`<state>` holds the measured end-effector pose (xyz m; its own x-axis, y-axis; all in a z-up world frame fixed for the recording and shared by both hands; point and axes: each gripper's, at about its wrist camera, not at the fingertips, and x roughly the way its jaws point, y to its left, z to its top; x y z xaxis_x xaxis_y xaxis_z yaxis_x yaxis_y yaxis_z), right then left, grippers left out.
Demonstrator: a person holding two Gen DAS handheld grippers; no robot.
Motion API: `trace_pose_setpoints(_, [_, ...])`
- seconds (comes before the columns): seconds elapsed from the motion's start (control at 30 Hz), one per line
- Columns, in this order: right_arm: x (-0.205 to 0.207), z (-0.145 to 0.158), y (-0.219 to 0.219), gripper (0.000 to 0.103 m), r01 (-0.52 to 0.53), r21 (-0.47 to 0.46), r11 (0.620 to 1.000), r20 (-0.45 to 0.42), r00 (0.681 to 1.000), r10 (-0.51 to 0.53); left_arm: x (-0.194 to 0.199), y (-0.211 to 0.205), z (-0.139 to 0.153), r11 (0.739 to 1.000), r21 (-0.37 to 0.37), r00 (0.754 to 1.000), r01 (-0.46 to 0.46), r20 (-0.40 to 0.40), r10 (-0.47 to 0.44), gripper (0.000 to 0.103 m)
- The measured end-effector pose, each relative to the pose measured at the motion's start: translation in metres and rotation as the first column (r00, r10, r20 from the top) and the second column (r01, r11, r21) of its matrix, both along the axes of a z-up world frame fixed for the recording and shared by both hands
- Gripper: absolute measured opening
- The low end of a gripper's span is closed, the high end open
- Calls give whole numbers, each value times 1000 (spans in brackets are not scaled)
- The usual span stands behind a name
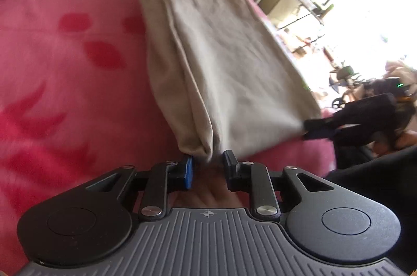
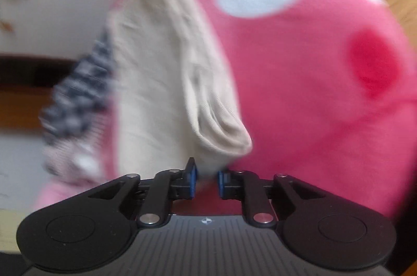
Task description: Fold clothes
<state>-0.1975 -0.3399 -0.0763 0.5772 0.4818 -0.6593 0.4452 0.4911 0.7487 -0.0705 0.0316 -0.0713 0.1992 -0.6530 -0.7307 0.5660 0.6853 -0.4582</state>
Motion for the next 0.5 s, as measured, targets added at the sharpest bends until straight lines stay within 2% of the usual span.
trace_pose_setpoints(0.13, [-9, 21, -10, 27, 4, -110, 994, 32, 1000, 0, 2, 11, 10, 1000, -2, 1000, -21, 20, 21, 31])
trace_pose_setpoints(0.27, [-19, 42, -20, 31, 11, -219, 976, 63, 998, 3, -1, 15, 23, 999, -32, 995, -31, 98, 34, 37])
trace_pose_setpoints(0.4, [-8, 43, -11, 31, -27, -289, 957, 90, 994, 56, 2, -2, 21, 1000, -19, 992, -18, 127, 21, 38])
trace_pose_setpoints(0.5, [-1, 39, -6, 32, -48, -317, 947, 102, 991, 84, 3, -9, 11, 1000, -14, 994, -9, 104, 11, 36])
